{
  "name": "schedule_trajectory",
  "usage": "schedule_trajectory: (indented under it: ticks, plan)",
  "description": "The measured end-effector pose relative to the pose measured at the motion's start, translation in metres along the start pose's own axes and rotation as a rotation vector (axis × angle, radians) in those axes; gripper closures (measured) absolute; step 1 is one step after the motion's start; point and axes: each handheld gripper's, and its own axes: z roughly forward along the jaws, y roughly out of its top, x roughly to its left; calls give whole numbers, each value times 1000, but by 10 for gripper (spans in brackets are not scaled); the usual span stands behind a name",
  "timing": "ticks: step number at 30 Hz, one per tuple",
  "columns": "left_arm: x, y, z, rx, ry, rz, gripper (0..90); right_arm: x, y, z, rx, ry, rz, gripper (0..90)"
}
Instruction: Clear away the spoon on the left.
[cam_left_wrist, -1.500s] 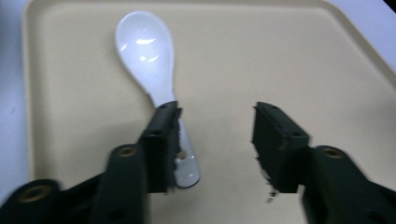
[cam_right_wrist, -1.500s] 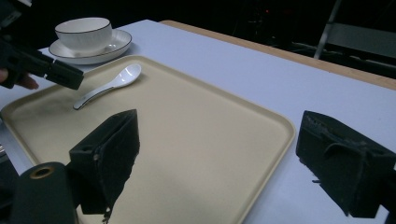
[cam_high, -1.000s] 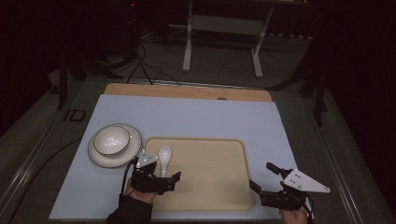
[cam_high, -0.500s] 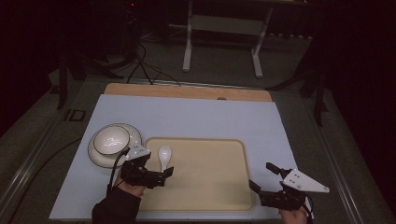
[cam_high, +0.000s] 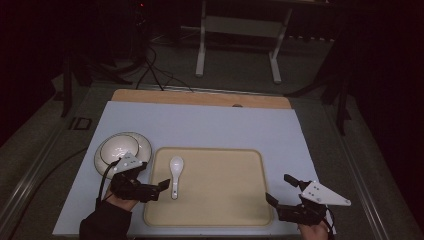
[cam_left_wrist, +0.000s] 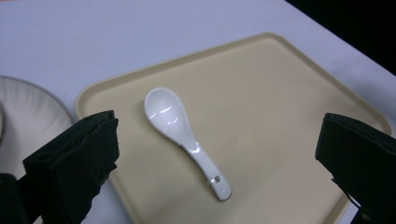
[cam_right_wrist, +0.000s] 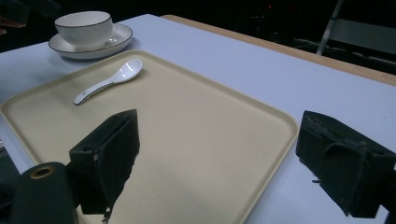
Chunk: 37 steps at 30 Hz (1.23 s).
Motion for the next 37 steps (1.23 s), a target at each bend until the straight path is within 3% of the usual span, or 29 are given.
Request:
schedule_trajectory:
  ticks: [6,14,18,20,24,37]
  plan:
    - [11,-6,-11,-5,-7,-10,2,0,0,1,5,-2,0,134]
    - [22,-19,-20,-8,-3,7,2,1,0,2,7,-3,-3,135]
    - [26,-27,-20,-8,0,-5,2,1,0,2,10,-1,-8,135]
    - [28,-31,-18,7,24,-12,2,1,0,3,11,-2,-6,134]
    - [29,-39,-14,0,19,-30,2,1,0,2,10,0,-10,135]
    - [29,-47,-11,-18,12,-18,2,-1,-1,0,12,6,-3,135]
